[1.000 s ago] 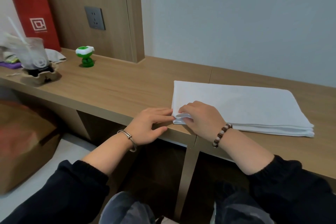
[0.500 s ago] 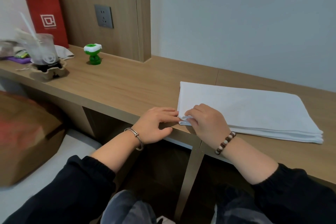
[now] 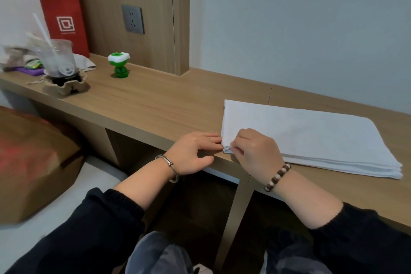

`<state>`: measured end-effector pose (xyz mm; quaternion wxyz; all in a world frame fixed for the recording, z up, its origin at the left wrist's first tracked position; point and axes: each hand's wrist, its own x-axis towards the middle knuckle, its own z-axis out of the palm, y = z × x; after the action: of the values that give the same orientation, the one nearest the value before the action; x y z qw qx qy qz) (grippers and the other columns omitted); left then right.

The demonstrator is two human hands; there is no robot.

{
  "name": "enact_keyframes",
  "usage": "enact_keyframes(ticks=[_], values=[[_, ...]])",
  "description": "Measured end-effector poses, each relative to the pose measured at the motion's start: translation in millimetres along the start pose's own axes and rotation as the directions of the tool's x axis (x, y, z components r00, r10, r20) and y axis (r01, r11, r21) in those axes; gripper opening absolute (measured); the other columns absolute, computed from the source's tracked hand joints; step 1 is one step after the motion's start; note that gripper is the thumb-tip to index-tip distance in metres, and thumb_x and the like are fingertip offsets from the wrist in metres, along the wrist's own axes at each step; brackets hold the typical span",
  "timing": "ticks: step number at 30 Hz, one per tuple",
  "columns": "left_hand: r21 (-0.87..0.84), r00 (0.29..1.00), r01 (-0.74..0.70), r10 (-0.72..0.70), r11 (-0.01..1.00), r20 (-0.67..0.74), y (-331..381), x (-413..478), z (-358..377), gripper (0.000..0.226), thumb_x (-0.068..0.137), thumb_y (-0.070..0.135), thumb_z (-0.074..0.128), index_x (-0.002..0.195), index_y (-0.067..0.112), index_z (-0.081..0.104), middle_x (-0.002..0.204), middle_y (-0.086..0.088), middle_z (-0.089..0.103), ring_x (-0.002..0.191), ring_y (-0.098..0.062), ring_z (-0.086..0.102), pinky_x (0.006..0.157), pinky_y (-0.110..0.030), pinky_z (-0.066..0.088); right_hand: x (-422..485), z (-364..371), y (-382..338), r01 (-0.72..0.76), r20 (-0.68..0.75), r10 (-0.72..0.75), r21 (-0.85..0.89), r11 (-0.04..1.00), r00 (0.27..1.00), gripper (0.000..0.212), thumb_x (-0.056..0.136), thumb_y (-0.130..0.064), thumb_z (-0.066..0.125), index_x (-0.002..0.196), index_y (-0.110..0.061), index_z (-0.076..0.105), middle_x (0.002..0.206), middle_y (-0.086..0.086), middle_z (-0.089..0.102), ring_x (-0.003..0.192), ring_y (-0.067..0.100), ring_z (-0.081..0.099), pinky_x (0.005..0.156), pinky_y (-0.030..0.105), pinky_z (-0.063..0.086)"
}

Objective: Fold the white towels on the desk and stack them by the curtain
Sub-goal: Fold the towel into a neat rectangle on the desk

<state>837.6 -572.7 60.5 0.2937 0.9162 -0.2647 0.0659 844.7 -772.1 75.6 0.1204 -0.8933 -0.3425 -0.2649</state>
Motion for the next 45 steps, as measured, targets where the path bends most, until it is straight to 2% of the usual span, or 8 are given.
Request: enact_keyframes(ticks=[5, 10, 15, 20, 24, 31, 36, 45], values=[[-0.017, 1.0, 0.01, -0.01, 1.0, -0.001, -1.4, 1.0, -0.3, 0.047, 0.077, 0.022, 0.052, 0.121, 0.028, 0.064, 0.13, 0.019, 0.05, 0.122, 0.01, 0.035, 0.109, -0.019, 0.027, -0.1, 3.7, -0.3, -0.062, 0.045, 0.063, -0.03, 0.998, 0.997, 0.013, 0.086, -0.015, 0.067, 0.079, -0.006, 0.073, 0.077, 0.007, 0.065, 0.072, 0.023, 0.06, 0.056, 0.032, 0.048], [-0.24, 0.994, 0.04, -0.062, 0.97, -0.087, 0.6, 3.2, -2.5, 0.061, 0.082, 0.003, 0.052, 0.133, 0.035, 0.048, 0.139, 0.024, 0.042, 0.127, 0.013, 0.036, 0.108, -0.012, 0.029, 4.3, 3.3, 8.2, -0.108, 0.153, 0.103, 0.024, 0.994, 0.983, 0.025, 0.096, -0.026, 0.05, 0.097, -0.015, 0.072, 0.096, -0.001, 0.065, 0.091, 0.017, 0.057, 0.074, 0.027, 0.043], [-0.007, 0.998, 0.035, -0.035, 0.999, 0.045, 7.5, 3.8, 2.7, 0.055, 0.077, 0.022, 0.045, 0.131, 0.026, 0.057, 0.141, 0.011, 0.049, 0.13, -0.005, 0.041, 0.111, -0.024, 0.028, -0.1, -4.4, 13.1, -0.135, 0.219, 0.117, 0.07, 0.988, 0.969, 0.023, 0.095, -0.017, 0.049, 0.104, -0.016, 0.07, 0.102, -0.001, 0.064, 0.094, 0.015, 0.055, 0.078, 0.02, 0.038], [0.057, 0.999, 0.047, -0.046, 0.997, -0.021, 10.6, 7.5, 4.6, 0.036, 0.088, 0.016, 0.055, 0.122, 0.023, 0.064, 0.135, 0.01, 0.055, 0.128, -0.005, 0.043, 0.11, -0.024, 0.03, -15.0, -16.6, 23.7, -0.207, 0.223, 0.201, 0.005, 0.978, 0.954, 0.019, 0.094, -0.017, 0.05, 0.105, -0.018, 0.066, 0.106, -0.003, 0.059, 0.099, 0.013, 0.051, 0.078, 0.02, 0.04], [0.186, 0.993, -0.021, 0.042, 0.982, -0.111, 16.4, 15.4, 8.3, 0.02, 0.087, 0.021, 0.063, 0.103, 0.015, 0.073, 0.12, 0.005, 0.065, 0.12, -0.012, 0.047, 0.099, -0.023, 0.034, -28.4, -28.4, 39.1, -0.276, 0.18, 0.283, -0.062, 0.959, 0.942, 0.018, 0.091, -0.012, 0.053, 0.1, -0.016, 0.067, 0.101, -0.002, 0.061, 0.097, 0.016, 0.05, 0.074, 0.02, 0.036], [0.311, 0.994, 0.005, 0.028, 0.95, -0.101, 24.3, 24.7, 13.6, 0.02, 0.09, 0.029, 0.063, 0.095, 0.011, 0.07, 0.113, 0.0, 0.065, 0.11, -0.015, 0.053, 0.088, -0.027, 0.041, -28.0, -38.0, 45.0, -0.353, 0.159, 0.348, 0.004, 0.936, 0.924, 0.014, 0.087, -0.006, 0.058, 0.087, -0.011, 0.072, 0.091, 0.001, 0.066, 0.09, 0.019, 0.057, 0.073, 0.027, 0.043], [0.346, 0.992, 0.019, 0.025, 0.938, -0.124, 27.2, 24.0, 14.7, 0.022, 0.091, 0.031, 0.06, 0.092, 0.011, 0.07, 0.108, 0.0, 0.067, 0.106, -0.016, 0.055, 0.085, -0.031, 0.044, -25.3, -43.4, 44.7, -0.31, 0.136, 0.303, 0.028, 0.95, 0.943, 0.011, 0.088, -0.01, 0.061, 0.089, -0.009, 0.073, 0.09, 0.002, 0.067, 0.088, 0.019, 0.057, 0.075, 0.026, 0.043], [0.401, 0.995, -0.024, 0.061, 0.916, -0.08, 27.9, 26.1, 8.4, 0.019, 0.093, 0.032, 0.056, 0.096, 0.016, 0.065, 0.097, 0.004, 0.064, 0.094, -0.015, 0.055, 0.071, -0.023, 0.032, -37.6, -39.9, 42.0, -0.128, 0.229, 0.148, -0.1, 0.987, 0.962, 0.014, 0.089, -0.012, 0.058, 0.089, -0.01, 0.071, 0.092, 0.002, 0.066, 0.09, 0.023, 0.057, 0.065, 0.025, 0.037]])
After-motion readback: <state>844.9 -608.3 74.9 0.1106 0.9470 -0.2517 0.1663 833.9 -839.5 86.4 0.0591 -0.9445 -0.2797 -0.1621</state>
